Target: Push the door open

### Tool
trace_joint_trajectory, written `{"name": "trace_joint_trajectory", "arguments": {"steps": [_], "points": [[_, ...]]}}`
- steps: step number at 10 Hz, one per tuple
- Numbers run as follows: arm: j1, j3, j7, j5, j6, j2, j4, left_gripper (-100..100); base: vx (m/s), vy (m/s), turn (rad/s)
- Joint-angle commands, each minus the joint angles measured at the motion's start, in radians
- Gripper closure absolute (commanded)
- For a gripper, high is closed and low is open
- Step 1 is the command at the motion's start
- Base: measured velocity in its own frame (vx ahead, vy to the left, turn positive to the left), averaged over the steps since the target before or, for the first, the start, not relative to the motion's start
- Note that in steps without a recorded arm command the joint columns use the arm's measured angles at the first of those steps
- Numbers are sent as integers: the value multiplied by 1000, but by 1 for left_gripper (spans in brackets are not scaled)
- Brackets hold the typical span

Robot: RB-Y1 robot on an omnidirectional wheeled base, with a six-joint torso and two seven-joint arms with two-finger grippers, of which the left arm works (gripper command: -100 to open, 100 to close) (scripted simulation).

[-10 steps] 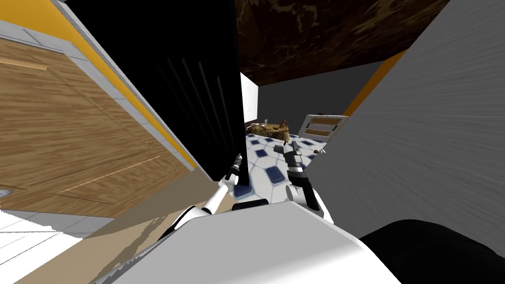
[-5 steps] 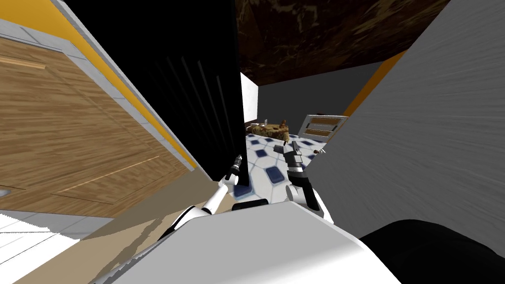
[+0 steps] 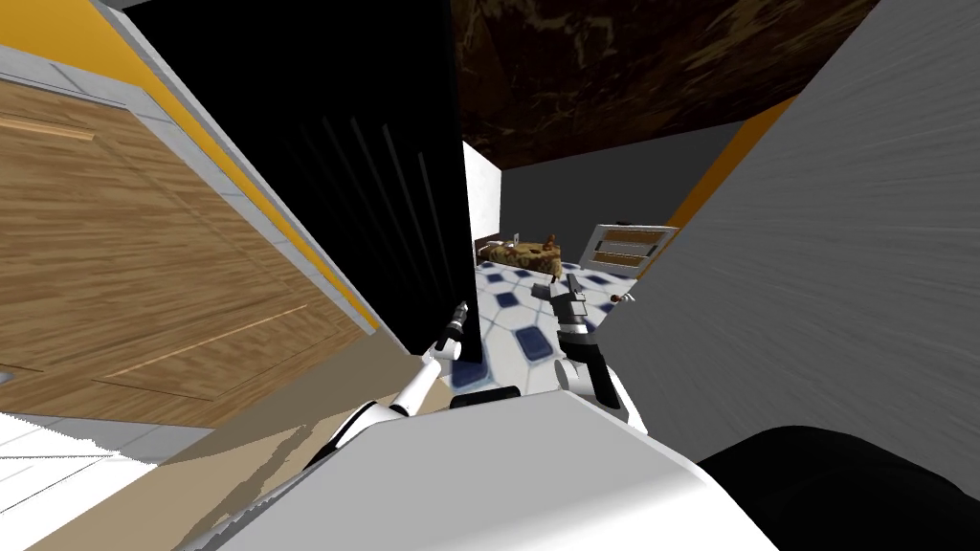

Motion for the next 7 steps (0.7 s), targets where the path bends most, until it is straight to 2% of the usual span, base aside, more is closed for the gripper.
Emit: {"name": "trace_joint_trajectory", "arguments": {"steps": [1,4,7], "points": [[-10,23,-5,3,-8,10,3,100,166,-119,57],[-12,51,-11,9,-10,20,10,100,173,-106,44],[-15,83,-16,15,-11,30,18,100,158,-149,70]]}}
